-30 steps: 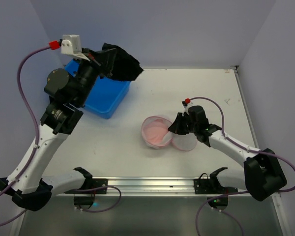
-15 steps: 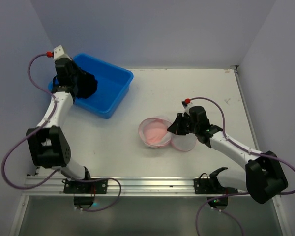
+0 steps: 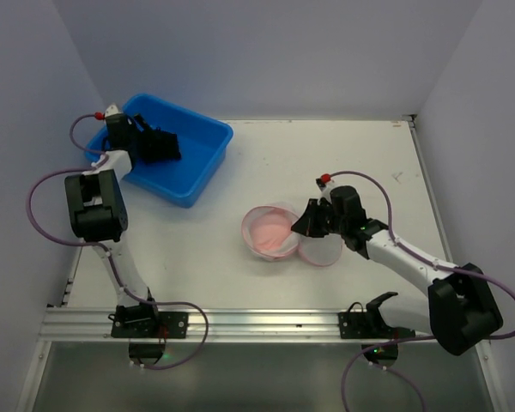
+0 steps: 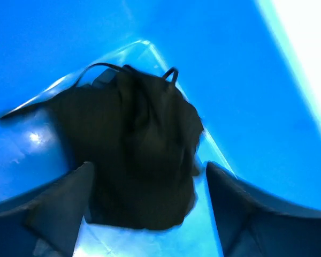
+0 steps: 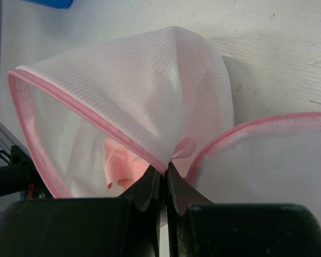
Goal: Unzip the laundry bag and remove the bra
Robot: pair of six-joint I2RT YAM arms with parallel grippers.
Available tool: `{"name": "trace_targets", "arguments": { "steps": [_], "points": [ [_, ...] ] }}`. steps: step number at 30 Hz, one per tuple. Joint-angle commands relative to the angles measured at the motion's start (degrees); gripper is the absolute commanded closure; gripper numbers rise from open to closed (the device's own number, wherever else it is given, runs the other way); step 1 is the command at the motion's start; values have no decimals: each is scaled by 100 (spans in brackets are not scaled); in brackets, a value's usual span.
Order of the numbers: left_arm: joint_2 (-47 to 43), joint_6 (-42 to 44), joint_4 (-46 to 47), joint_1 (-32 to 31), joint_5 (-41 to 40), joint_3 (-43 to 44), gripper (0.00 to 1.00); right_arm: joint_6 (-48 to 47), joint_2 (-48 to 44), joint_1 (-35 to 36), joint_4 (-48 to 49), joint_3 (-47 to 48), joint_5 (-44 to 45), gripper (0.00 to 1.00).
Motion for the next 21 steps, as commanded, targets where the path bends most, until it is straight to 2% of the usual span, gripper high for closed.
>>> {"name": "trace_targets", "arguments": {
  "steps": [1, 2, 7, 10, 13, 15, 18, 21],
  "points": [
    [-511, -200, 339, 53, 178, -21, 8, -109, 103, -20, 273, 91, -141, 100],
    [-651, -244, 313, 44, 187, -110, 0, -118, 130, -20, 273, 127, -141, 100],
    [-1960, -412, 59, -113, 450, -786, 0, -206, 323, -29, 194, 372, -71, 100],
    [-2944, -359, -222, -613, 389, -1242, 0, -171, 455, -20, 203, 496, -9, 100],
    [-3859, -464, -381, -1474, 424, -1927, 0, -100, 552, -29, 246, 575, 0, 100],
    [-4428, -473, -381, -2282, 328, -2271, 2, -65, 596, -11, 273, 636, -44, 100],
    [-4905, -517, -581, -3539, -14, -2791, 6, -74, 622, 6, 273, 672, -44, 100],
    [-4925, -552, -838, -4655, -296, -2941, 14, -83, 587, 33, 273, 654, -35, 100]
  ]
}}
